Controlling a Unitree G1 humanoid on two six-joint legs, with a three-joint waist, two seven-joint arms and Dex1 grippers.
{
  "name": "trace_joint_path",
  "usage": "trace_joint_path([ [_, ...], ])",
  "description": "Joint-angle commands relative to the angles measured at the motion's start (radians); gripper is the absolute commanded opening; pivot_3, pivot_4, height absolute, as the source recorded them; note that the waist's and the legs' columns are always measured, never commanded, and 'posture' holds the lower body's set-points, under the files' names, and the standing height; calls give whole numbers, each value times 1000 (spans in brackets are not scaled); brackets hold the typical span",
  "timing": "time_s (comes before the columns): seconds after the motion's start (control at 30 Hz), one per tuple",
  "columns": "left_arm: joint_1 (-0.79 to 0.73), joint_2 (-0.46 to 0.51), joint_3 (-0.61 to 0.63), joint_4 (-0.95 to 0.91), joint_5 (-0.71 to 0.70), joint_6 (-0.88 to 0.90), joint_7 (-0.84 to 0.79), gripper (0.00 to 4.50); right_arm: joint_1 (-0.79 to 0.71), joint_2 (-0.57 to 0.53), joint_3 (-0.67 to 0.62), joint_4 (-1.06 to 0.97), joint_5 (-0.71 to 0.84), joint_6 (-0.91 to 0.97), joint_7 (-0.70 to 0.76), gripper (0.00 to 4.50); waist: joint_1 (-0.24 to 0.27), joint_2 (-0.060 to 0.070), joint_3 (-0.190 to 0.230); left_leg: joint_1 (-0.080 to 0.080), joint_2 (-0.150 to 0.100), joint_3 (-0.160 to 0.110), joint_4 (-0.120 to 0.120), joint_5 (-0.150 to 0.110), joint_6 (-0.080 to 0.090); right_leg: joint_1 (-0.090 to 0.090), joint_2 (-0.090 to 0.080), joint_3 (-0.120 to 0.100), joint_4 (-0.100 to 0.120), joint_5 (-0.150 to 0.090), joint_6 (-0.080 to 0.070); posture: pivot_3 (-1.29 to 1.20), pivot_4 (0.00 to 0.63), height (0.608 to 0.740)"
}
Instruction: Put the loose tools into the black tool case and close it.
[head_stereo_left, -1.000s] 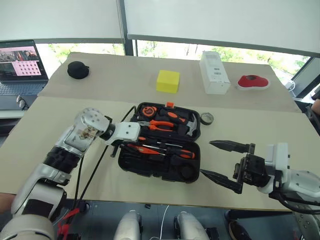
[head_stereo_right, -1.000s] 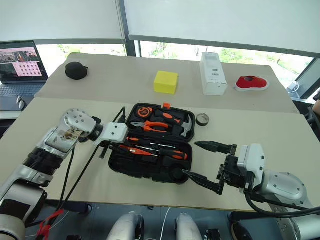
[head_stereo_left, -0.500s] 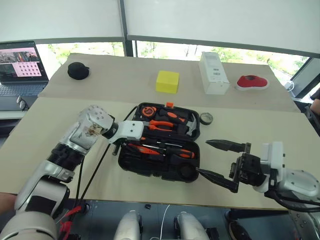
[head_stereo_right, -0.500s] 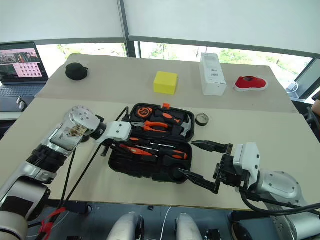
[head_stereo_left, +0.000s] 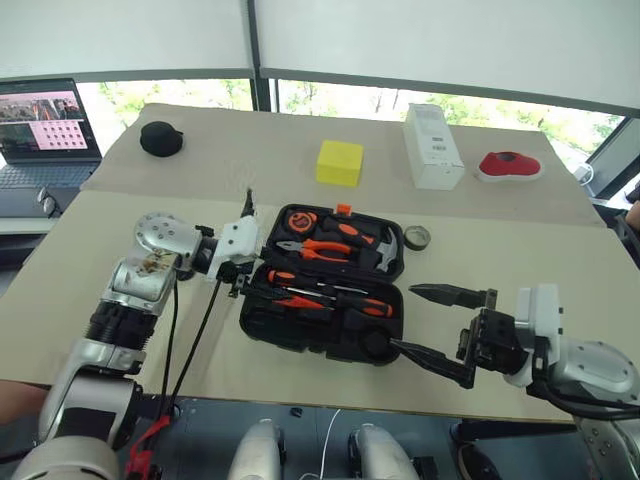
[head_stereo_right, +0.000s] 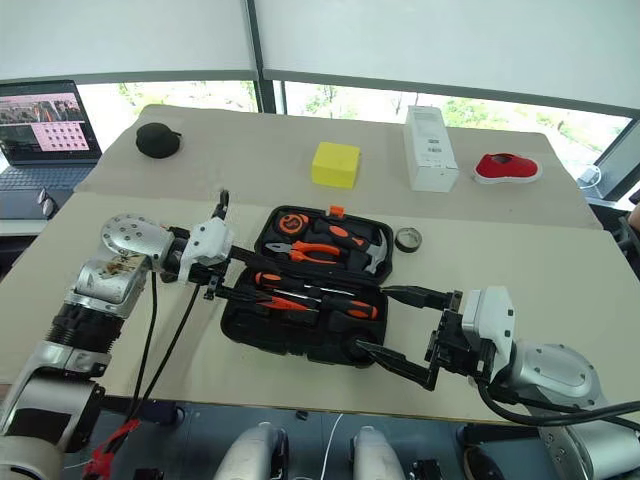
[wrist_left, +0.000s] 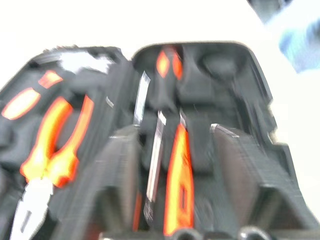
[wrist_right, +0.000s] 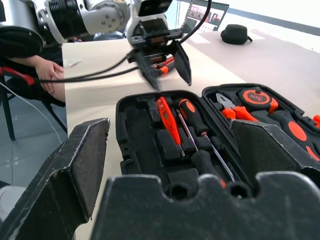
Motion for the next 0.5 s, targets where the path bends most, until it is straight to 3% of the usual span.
trace_joint_path([
  [0.03, 14, -19, 16, 66, -11, -79, -27, 825, -12, 3, -2, -8, 21, 1, 4, 4500, -1, 0, 0, 0, 0, 0, 0, 0, 0, 0, 0, 0, 0, 0, 0, 0, 150, 740],
  [0.1, 23, -23, -5, 94, 21, -128, -29, 57, -3, -1, -6, -9, 27, 7, 7, 4500, 0, 0, 0, 0, 0, 0, 0, 0, 0, 0, 0, 0, 0, 0, 0, 0, 150, 740],
  [0.5, 50, -60, -62, 191, 141, -200, 56, 57, 67, 4, -36, -18, 21, -11, 20, 4500, 2, 0, 0, -1, 0, 0, 1, 0, 0, 0, 0, 0, 0, 1, 1, 0, 150, 740],
])
